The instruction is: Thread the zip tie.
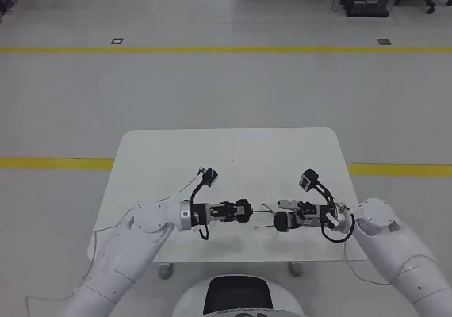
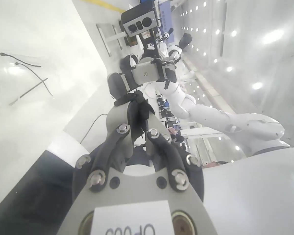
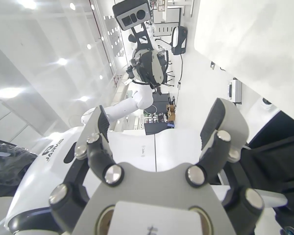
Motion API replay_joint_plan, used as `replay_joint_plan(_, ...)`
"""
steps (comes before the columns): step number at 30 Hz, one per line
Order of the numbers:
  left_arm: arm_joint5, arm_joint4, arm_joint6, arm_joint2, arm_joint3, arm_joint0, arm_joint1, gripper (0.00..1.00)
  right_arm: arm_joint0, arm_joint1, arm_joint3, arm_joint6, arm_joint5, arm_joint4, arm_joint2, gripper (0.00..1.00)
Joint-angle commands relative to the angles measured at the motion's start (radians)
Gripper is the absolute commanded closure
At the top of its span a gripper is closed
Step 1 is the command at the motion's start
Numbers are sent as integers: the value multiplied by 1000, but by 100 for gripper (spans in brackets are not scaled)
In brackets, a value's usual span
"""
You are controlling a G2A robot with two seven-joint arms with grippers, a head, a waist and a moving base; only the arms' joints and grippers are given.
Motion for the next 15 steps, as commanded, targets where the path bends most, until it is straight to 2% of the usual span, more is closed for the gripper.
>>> replay_joint_plan(1, 4, -47, -14, 5, 17, -6, 0, 100, 0, -1, 9, 24, -47, 8, 2, 0)
replay_joint_plan(3, 0, -67, -24, 11, 28, -14, 1, 100, 4, -3, 15, 48, -91, 3, 2, 0)
replay_joint_plan(4, -13, -59, -20, 10, 30, -21, 2, 100, 4, -3, 18, 45, -94, 3, 3, 0)
replay_joint_plan(10, -13, -59, -20, 10, 30, -21, 2, 100, 4, -3, 18, 45, -94, 3, 3, 0)
replay_joint_plan(12, -9, -59, -3, 19, 21, -17, 2, 100, -1, -4, 10, 32, -91, 6, 1, 0)
replay_joint_plan(13, -21, -78, -19, 29, 12, -14, 1, 100, -1, -5, 13, 45, -96, 20, 3, 0)
replay_joint_plan(15, -32, -117, -47, 33, 20, -14, 3, 100, 2, -5, 29, 79, -108, 47, 6, 0)
